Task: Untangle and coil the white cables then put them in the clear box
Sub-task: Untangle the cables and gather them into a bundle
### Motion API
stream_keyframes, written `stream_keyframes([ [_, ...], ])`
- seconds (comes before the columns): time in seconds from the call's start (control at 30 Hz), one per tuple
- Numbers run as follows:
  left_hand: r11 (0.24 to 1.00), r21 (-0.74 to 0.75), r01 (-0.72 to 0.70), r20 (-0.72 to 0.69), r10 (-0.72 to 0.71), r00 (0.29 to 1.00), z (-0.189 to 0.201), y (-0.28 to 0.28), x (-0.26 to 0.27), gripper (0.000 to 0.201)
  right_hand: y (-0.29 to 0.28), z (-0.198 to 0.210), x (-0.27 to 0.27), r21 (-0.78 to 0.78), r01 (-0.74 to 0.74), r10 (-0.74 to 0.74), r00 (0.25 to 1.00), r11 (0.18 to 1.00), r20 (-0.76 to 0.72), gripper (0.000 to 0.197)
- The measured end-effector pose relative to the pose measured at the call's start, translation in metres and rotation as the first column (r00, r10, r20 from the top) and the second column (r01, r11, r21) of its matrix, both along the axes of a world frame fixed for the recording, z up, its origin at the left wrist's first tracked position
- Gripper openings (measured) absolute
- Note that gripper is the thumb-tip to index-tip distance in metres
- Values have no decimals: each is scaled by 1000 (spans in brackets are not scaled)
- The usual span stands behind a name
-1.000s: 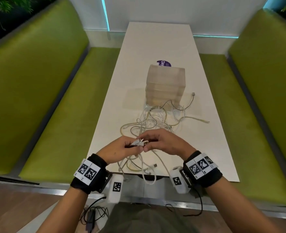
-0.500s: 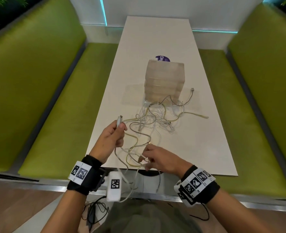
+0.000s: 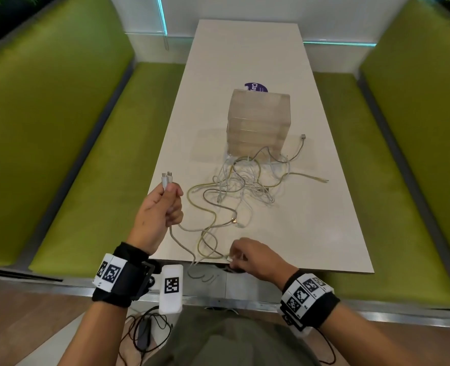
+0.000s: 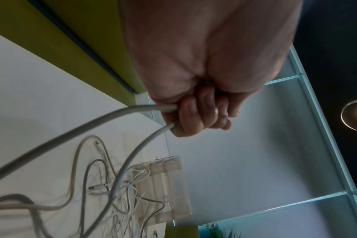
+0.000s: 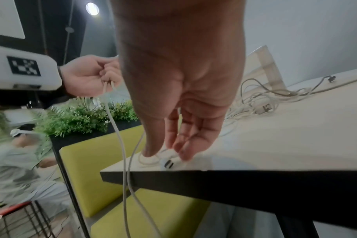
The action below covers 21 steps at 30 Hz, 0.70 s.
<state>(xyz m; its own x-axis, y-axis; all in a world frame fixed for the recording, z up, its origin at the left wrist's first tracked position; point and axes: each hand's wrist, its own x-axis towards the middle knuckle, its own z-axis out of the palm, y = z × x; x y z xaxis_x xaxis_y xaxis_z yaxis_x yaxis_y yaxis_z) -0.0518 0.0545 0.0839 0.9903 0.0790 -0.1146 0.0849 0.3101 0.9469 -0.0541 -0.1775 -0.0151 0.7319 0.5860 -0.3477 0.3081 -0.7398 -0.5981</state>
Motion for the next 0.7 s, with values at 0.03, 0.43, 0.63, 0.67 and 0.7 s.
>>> stream_keyframes([
  [0.03,1000,0,0,-4,0,1000,0,-1,-1,23,5,-2,1,-29,39,-39,999,999,16,34],
  [0.43,996,77,50,-85,-43,995,-18,-1,-9,21,-9,-2,39,-97,144,-127,979,985,161,12],
  [0.63,991,107,80,-126,-67,990,-38,-14,-15,17,-20,-2,39,-41,159,-152,979,986,137,17],
  [0.67,992,86,90,-127,-79,989,-39,-15,-18,16,-21,-4,38,-12,197,-193,968,980,164,18],
  [0.7,993,64,97,-127,-89,988,-39,-15,-21,16,-23,-6,36,16,224,-222,956,975,191,17],
])
